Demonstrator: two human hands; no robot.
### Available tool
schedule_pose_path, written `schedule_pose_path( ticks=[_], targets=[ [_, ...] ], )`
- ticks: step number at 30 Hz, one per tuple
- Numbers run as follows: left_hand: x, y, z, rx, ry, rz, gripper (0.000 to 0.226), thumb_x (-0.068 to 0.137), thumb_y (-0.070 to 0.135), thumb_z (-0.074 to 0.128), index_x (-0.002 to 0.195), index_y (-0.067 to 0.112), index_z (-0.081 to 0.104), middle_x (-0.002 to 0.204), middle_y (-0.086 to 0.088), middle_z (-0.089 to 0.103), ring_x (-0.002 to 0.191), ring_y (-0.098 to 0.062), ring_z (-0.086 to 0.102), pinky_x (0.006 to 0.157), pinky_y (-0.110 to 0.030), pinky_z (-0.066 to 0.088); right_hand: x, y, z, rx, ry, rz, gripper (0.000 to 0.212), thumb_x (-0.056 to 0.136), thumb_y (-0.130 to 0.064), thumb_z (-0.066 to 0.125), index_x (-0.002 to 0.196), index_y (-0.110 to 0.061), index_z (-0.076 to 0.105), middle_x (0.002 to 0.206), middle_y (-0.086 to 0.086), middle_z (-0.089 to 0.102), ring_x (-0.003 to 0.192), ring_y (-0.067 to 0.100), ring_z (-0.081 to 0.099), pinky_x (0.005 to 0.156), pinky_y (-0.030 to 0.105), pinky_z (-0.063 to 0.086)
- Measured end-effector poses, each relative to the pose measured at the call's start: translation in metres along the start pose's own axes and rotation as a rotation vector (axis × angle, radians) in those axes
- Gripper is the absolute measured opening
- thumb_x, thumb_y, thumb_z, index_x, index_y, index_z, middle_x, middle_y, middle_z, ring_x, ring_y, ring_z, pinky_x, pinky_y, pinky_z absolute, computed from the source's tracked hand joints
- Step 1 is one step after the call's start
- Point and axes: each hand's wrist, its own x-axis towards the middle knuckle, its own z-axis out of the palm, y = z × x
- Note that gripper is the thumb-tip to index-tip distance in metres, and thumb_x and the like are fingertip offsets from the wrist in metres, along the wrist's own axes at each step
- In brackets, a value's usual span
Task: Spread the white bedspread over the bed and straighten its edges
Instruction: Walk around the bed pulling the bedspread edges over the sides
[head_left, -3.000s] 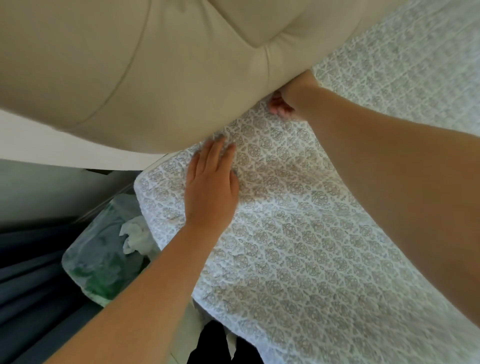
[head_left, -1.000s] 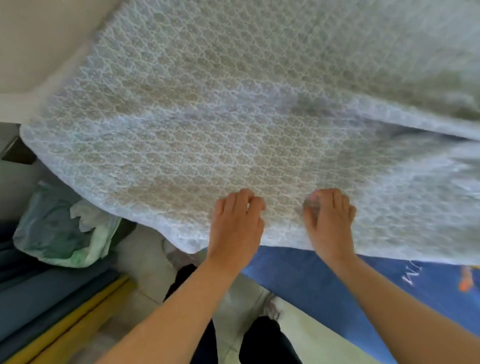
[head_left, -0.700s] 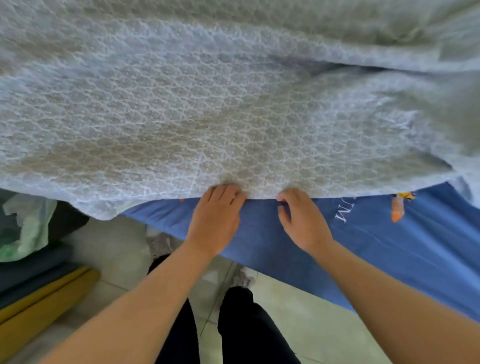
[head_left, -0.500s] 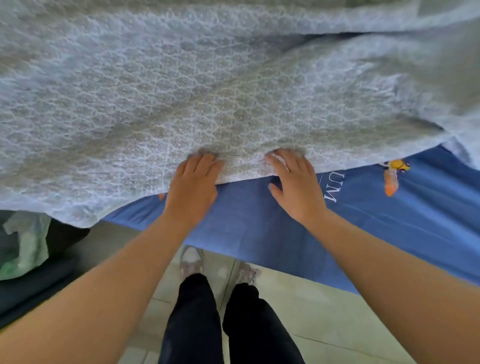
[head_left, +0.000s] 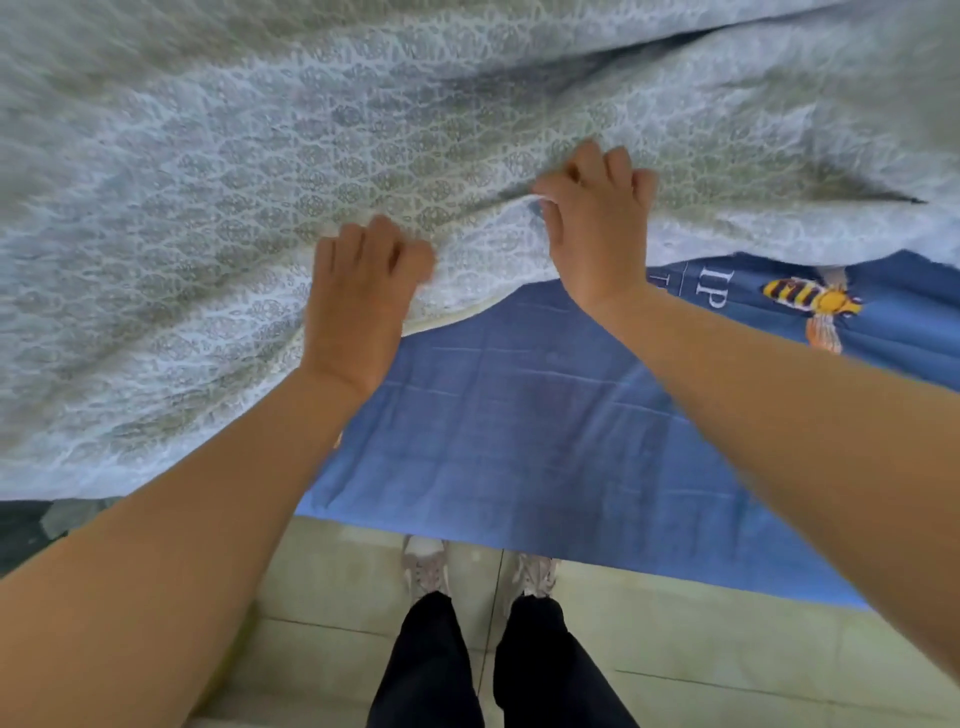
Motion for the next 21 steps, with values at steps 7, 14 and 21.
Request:
schedule_pose_path(
  ticks=[7,14,21],
  targets=[
    [-0.023,0.000,0.024,-0.167,-0.409,-0.017,0.028,0.077,0.017,0.067,0.103,0.008,0.061,0.102,-0.010,0.060,0.094,-0.032,0.056,0.084,-0.041,0.041,-0.016,-0.012,0.011,0.276,-0.170,-0.066,0.009,0.091,-0.008,0.043,0.091,-0.007,0.052,0.081,0.009,0.057,0.065,0.028,0.052,0.055,0.041,0.046],
    [-0.025,-0.001,0.025,-0.124,-0.307,-0.030,0.034,0.067,-0.016,0.052,0.096,-0.003,0.060,0.093,-0.021,0.061,0.081,-0.038,0.057,0.067,-0.039,0.045,-0.071,-0.003,0.021,0.190,-0.373,-0.188,0.067,0.080,-0.049,0.062,0.137,-0.019,0.044,0.141,0.007,0.040,0.133,0.027,0.036,0.116,0.048,0.021],
    [-0.021,0.027,0.003,-0.161,-0.651,-0.136,0.015,0.080,-0.001,0.044,0.085,0.011,0.051,0.071,-0.002,0.050,0.070,-0.027,0.051,0.057,-0.033,0.034,-0.106,-0.040,0.014,0.220,-0.232,-0.168,0.022,0.073,-0.019,0.065,0.094,-0.018,0.063,0.103,0.004,0.055,0.093,0.022,0.045,0.080,0.034,0.035]
  ],
)
